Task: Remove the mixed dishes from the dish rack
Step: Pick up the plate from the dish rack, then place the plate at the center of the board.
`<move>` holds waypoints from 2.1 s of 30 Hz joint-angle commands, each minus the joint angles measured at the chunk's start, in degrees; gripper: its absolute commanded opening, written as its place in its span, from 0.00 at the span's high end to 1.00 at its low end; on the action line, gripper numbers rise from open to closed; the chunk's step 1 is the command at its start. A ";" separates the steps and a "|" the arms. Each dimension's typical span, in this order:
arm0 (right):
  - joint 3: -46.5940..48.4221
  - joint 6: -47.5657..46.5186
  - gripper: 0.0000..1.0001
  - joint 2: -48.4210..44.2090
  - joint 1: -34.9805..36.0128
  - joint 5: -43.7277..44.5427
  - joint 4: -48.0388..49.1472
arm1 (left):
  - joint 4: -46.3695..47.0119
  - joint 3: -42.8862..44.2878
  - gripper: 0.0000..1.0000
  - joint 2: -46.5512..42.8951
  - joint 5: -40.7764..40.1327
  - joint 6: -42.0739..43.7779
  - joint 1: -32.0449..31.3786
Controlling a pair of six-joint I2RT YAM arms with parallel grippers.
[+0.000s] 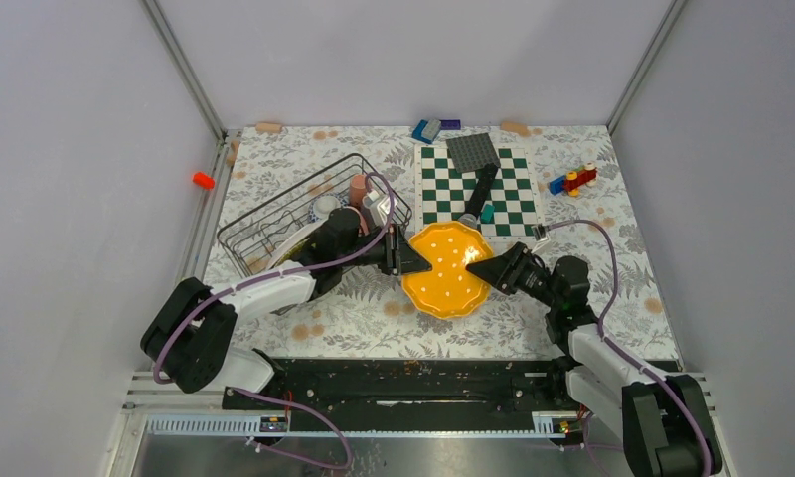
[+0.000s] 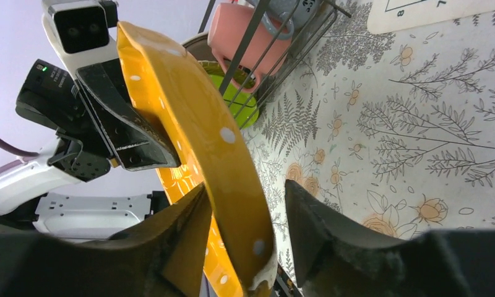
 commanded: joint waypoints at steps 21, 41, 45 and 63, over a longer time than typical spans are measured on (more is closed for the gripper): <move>-0.67 9.68 1.00 -3.02 2.11 0.85 8.44 | -13.05 1.30 0.01 -18.93 -17.77 14.87 -1.11; -0.85 -2.58 1.00 -17.02 2.11 5.60 -26.71 | -29.06 -5.82 0.01 -40.54 -54.28 17.93 -1.50; -1.11 -3.06 1.00 -9.83 2.06 5.48 -22.77 | -28.97 -5.10 0.01 -39.55 -53.32 19.16 -1.46; 1.34 -11.50 0.29 -6.00 2.08 18.79 -35.32 | -27.52 8.08 0.01 -32.70 -51.30 30.38 -1.48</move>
